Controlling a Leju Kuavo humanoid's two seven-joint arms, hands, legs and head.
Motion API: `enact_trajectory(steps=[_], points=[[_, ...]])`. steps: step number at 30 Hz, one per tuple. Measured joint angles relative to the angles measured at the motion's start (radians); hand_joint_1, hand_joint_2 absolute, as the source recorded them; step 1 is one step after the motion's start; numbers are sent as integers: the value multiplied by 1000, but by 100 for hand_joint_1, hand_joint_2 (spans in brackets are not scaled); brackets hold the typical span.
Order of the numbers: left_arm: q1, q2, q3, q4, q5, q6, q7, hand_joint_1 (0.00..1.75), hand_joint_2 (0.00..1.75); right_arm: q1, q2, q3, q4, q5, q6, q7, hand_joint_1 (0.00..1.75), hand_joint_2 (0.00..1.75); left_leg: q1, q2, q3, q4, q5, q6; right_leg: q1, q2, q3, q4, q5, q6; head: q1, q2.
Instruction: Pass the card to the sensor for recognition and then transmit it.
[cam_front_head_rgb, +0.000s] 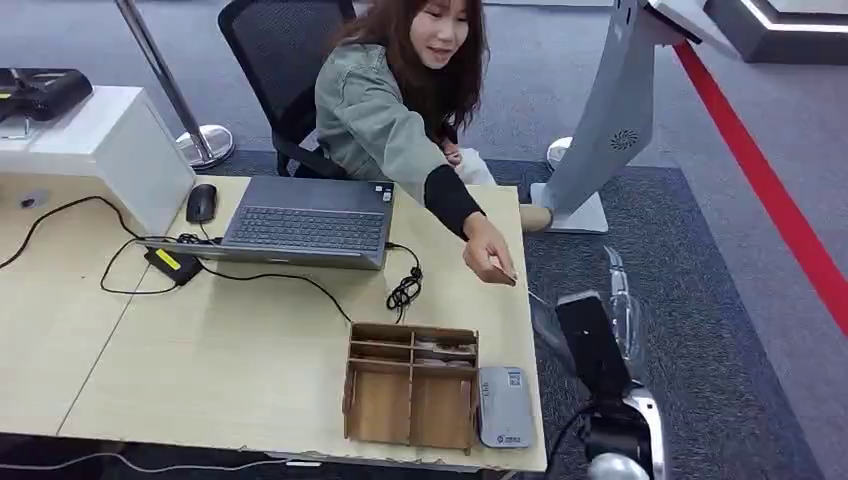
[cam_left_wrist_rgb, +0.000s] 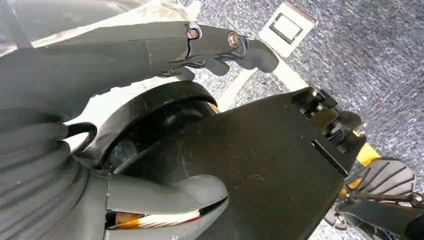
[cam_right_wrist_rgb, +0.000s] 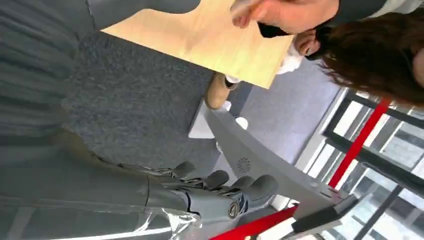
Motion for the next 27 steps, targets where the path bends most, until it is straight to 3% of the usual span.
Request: enact_trajectory(steps=[13,27], points=[[-3,8,-13,-6,-15,-13,-10,0,175,-51,-19,40,0,-32,-8,24,0,175,0,0,0,0,0,0,0,0,0,0,0,0,0,0],[-7,12,-16,-6,-55,-38,-15,0,175,-136,9,88,48,-147,-30,-18,0,175,0,0,0,0,0,0,0,0,0,0,0,0,0,0]])
